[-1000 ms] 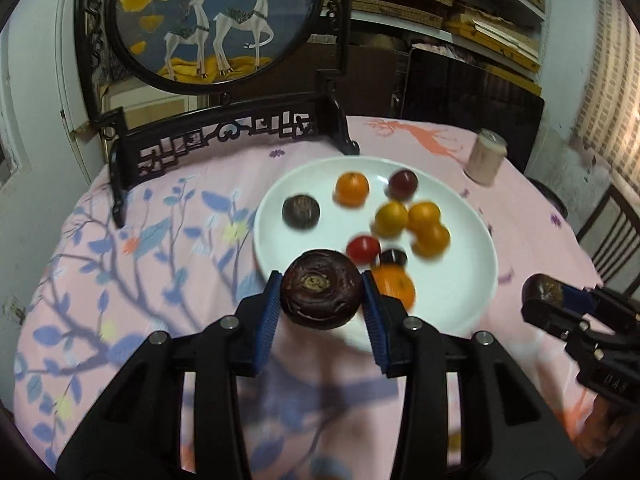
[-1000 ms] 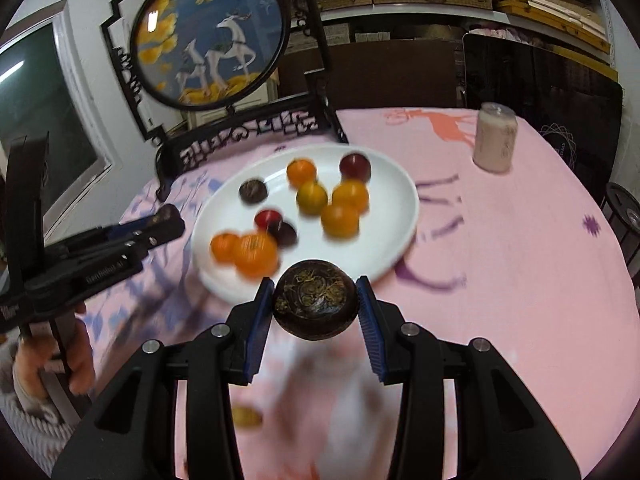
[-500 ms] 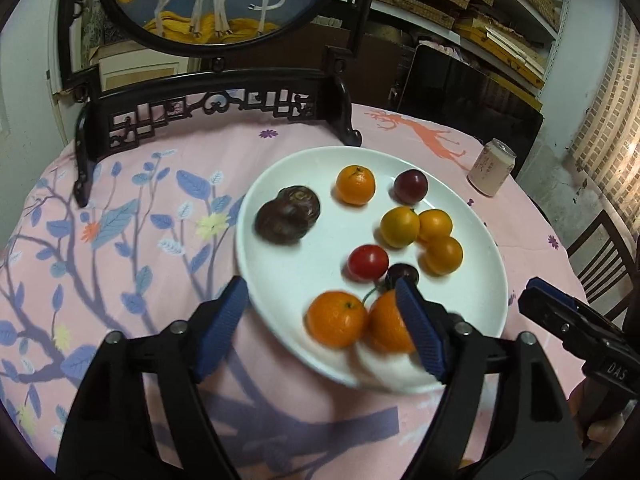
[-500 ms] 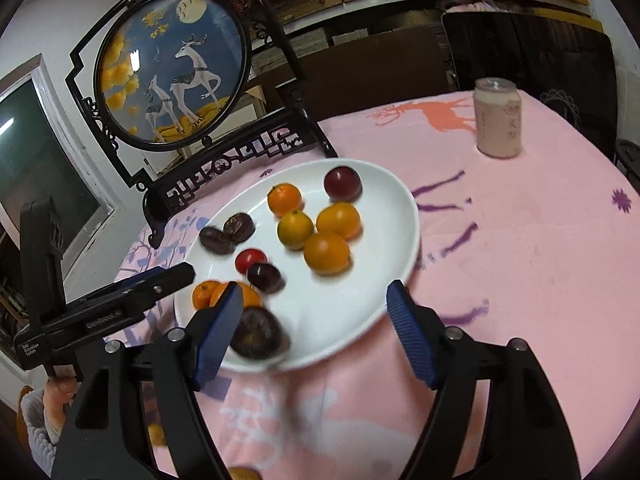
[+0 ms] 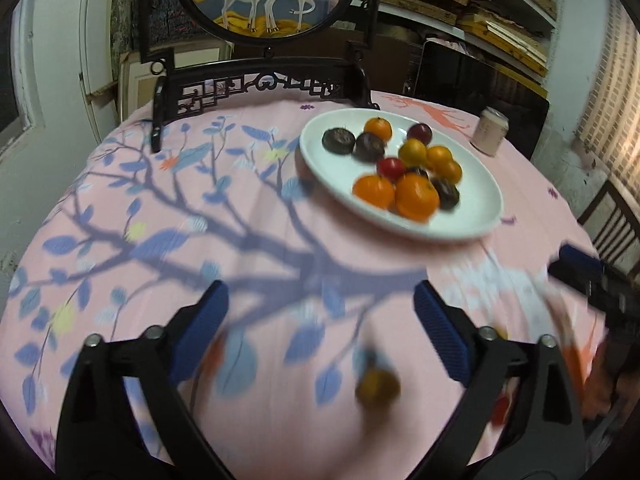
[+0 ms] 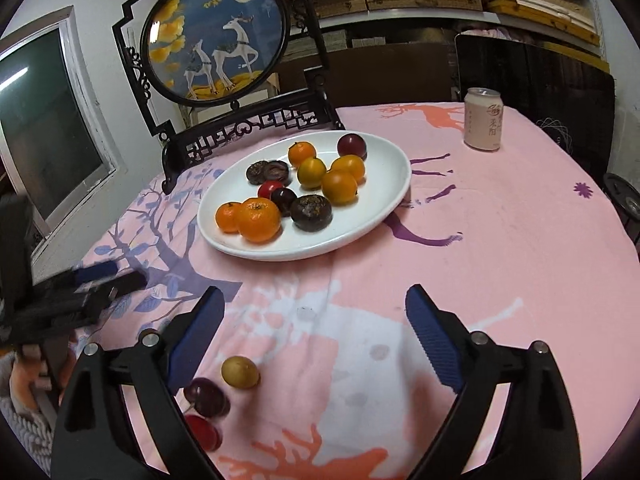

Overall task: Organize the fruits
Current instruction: 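Move both tools back toward the small yellow fruits, then grasp a small yellow fruit with the right tool while the left tool grasps another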

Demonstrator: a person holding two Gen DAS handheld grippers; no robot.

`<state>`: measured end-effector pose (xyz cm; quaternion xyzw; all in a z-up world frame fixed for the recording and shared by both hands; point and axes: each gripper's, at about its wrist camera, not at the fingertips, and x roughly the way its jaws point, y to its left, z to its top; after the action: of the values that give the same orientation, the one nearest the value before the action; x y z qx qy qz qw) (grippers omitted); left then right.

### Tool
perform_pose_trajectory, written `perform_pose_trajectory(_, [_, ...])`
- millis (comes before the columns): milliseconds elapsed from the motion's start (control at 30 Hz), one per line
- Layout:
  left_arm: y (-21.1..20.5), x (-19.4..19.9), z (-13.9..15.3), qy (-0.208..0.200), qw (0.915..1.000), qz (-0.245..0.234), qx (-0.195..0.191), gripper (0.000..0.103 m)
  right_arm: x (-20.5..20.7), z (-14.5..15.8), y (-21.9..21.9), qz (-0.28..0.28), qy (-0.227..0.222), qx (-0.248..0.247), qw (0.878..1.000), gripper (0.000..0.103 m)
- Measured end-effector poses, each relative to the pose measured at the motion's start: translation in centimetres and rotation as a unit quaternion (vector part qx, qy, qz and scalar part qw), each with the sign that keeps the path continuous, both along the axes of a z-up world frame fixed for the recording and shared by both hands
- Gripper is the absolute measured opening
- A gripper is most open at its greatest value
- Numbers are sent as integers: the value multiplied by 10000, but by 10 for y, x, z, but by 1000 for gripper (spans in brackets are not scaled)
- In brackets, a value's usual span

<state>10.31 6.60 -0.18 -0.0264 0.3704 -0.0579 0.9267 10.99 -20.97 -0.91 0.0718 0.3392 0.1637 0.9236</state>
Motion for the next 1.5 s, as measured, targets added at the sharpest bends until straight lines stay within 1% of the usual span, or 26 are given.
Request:
perform_pose_trajectory(67, [-3, -22, -5, -34, 9998, -171, 61, 98, -2, -1, -6, -100, 25, 67, 9999, 92])
perform_pose_trajectory(167, [-13, -36, -13, 89, 9988, -437, 193, 98, 0, -4, -17, -260, 158, 227, 9993, 92])
perform_pose_trajectory(267, [-29, -39, -21, 211, 9962, -637, 557, 98, 3, -6, -22, -332, 264, 335, 9985, 92])
perform_pose_trajectory(333, [-37, -39, -25, 262, 9942, -752, 725, 98, 2, -6, -22, -336, 290, 334, 9985, 92])
perform_pose_trajectory(433, [-41, -40, -26, 291, 9930, -907, 702, 97, 2, -6, -19, -290, 300, 297, 9987, 92])
perform_pose_trajectory(600, [-39, -36, -28, 406, 9935, -920, 524, 93, 1, -5, -15, -218, 284, 221, 9991, 92])
perform_pose_trajectory(667, [-39, -33, -29, 453, 9935, -929, 484, 88, 0, -5, -15, -209, 272, 211, 9992, 92])
perform_pose_trajectory(800, [-39, -30, -33, 561, 9930, -954, 414, 73, 0, -5, -15, -206, 274, 214, 9992, 92])
perform_pose_trajectory(867, [-39, -30, -34, 581, 9928, -961, 409, 70, 0, -5, -15, -201, 277, 208, 9992, 92])
perform_pose_trajectory(900, [-40, -30, -34, 581, 9927, -972, 418, 63, 0, -5, -14, -198, 280, 201, 9992, 92])
perform_pose_trajectory(933, [-41, -29, -35, 583, 9924, -997, 437, 52, 0, -6, -14, -194, 283, 195, 9992, 92])
perform_pose_trajectory(1000, [-44, -29, -35, 577, 9918, -1018, 515, 48, 0, -6, -12, -174, 286, 175, 9993, 92])
perform_pose_trajectory(1033, [-45, -29, -35, 566, 9916, -1036, 529, 37, 0, -6, -11, -151, 285, 160, 9994, 92])
perform_pose_trajectory(1067, [-45, -28, -35, 561, 9917, -1033, 522, 32, -1, -6, -10, -108, 294, 148, 9994, 92])
perform_pose_trajectory(1100, [-43, -28, -35, 560, 9922, -1011, 477, 24, -1, -7, -8, -50, 316, 155, 9994, 92])
perform_pose_trajectory(1200, [-37, -26, -34, 577, 9932, -962, 314, 24, -2, -9, -2, 194, 408, 192, 9988, 92])
perform_pose_trajectory(1267, [-29, -25, -32, 528, 9953, -757, 275, 24, -5, -11, 7, 453, 477, 178, 9977, 91])
perform_pose_trajectory(1333, [-18, -21, -31, 571, 9967, -577, 97, 24, -9, -13, 16, 705, 575, 164, 9957, 84])
perform_pose_trajectory(1400, [-13, -19, -32, 615, 9968, -515, 16, 24, -11, -20, 26, 907, 731, 120, 9931, 70])
perform_pose_trajectory(1433, [-13, -19, -32, 612, 9968, -517, 16, 24, -10, -23, 30, 968, 811, 99, 9919, 66])
perform_pose_trajectory(1467, [-15, -19, -32, 604, 9968, -521, 65, 24, -10, -25, 32, 1008, 875, 102, 9910, 60])
perform_pose_trajectory(1500, [-16, -19, -32, 603, 9967, -527, 123, 24, -9, -29, 34, 1050, 976, 158, 9895, 56])
